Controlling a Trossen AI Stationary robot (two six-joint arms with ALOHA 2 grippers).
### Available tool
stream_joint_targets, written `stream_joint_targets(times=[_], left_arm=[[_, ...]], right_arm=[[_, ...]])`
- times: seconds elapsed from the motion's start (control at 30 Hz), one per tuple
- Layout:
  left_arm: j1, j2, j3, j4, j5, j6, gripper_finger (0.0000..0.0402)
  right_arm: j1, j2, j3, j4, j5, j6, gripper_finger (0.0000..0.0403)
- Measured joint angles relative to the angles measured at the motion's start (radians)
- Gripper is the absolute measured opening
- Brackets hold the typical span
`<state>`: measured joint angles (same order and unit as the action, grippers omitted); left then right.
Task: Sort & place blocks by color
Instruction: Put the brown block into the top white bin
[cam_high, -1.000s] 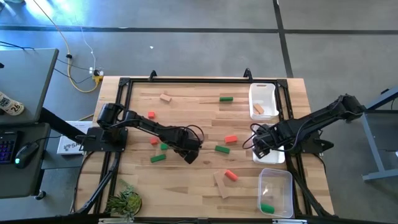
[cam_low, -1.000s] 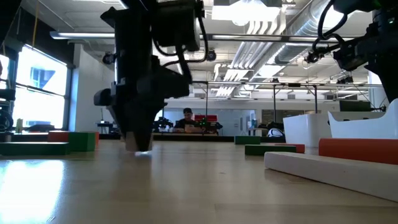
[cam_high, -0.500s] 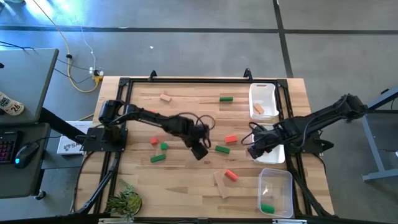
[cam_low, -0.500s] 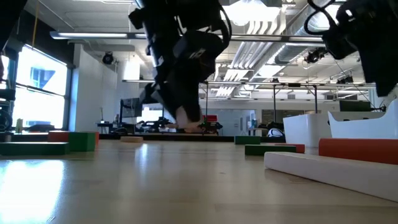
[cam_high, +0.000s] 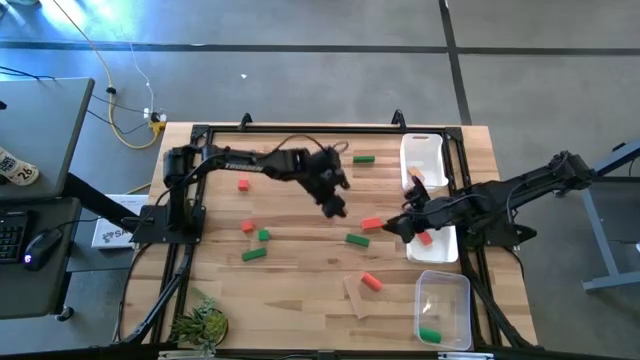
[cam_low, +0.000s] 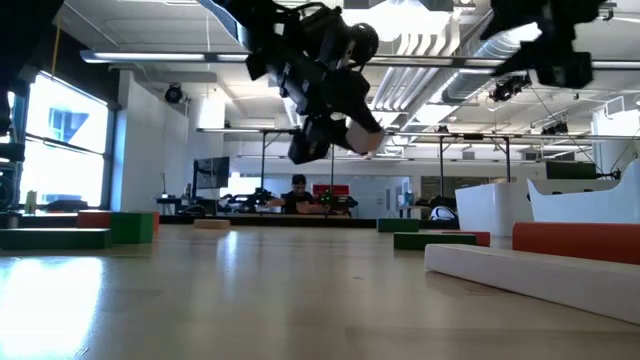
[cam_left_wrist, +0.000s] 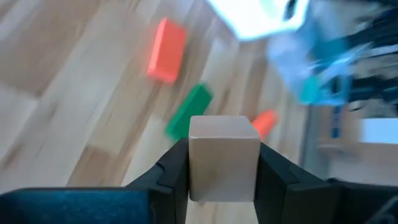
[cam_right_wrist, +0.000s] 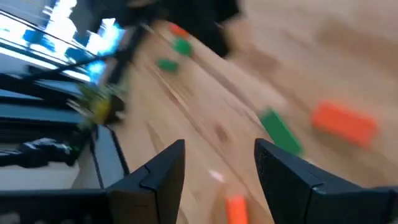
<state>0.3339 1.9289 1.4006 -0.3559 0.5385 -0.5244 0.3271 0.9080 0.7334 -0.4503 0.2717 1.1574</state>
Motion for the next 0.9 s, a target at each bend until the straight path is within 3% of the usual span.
stream_joint_targets(times=[0.2,0.5,0.9], left_arm=[[0.073,0.000,0.000,0.138,0.179,-0.070,0.0103],[0.132,0.000,0.000,0.401,0.416,-0.230,0.0104],[0.157,-0.001,0.000,0.707,0.469,-0.477,0.0108]], right_arm=[[0.000,0.002,0.000,0.141,0.153,-0.159,0.0179],[-0.075,0.002,0.000,0.189,0.323,-0.375,0.0179],[-0.177,0.030,0.000,0.413,0.382,-0.938,0.0179]])
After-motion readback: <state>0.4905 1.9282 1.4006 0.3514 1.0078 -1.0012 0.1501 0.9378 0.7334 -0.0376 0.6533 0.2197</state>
